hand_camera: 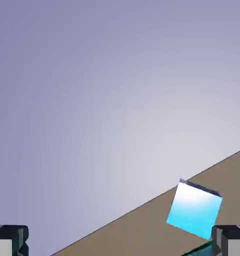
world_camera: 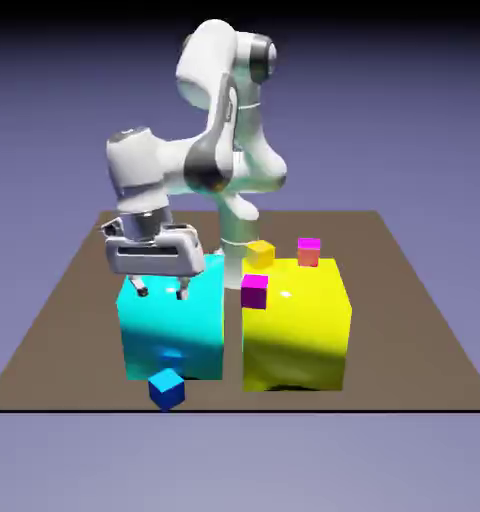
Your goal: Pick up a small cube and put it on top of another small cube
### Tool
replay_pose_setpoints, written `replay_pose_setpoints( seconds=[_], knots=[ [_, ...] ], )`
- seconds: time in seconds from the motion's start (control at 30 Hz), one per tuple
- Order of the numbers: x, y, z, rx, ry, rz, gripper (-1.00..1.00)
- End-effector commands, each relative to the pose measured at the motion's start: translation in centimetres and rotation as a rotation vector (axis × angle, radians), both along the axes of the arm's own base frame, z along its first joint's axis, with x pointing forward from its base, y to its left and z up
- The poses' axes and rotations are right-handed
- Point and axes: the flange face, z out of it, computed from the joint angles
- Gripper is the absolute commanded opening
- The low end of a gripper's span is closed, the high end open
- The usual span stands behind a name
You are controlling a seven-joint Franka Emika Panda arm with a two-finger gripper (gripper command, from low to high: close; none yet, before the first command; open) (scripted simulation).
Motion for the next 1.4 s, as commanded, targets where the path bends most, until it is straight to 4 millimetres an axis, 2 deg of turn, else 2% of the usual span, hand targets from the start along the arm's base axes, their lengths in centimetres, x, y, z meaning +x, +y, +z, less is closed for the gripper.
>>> replay_pose_setpoints(
  seconds=[0.0, 0.37, 0.67, 0.93, 1.2, 1.37],
  knots=[
    [0.5, -0.8, -0.6, 0.021, 0.027, -0.018, 0.00],
    [4.3, -7.9, -7.4, 0.232, 0.298, -0.169, 0.00],
    [5.9, -10.8, -13.5, 0.379, 0.513, -0.210, 0.00],
    [6.1, -10.7, -19.6, 0.489, 0.728, -0.177, 0.00],
    [4.6, -7.9, -26.3, 0.585, 0.984, -0.078, 0.00],
    [4.0, -6.7, -27.9, 0.589, 0.983, -0.079, 0.00]
  ],
)
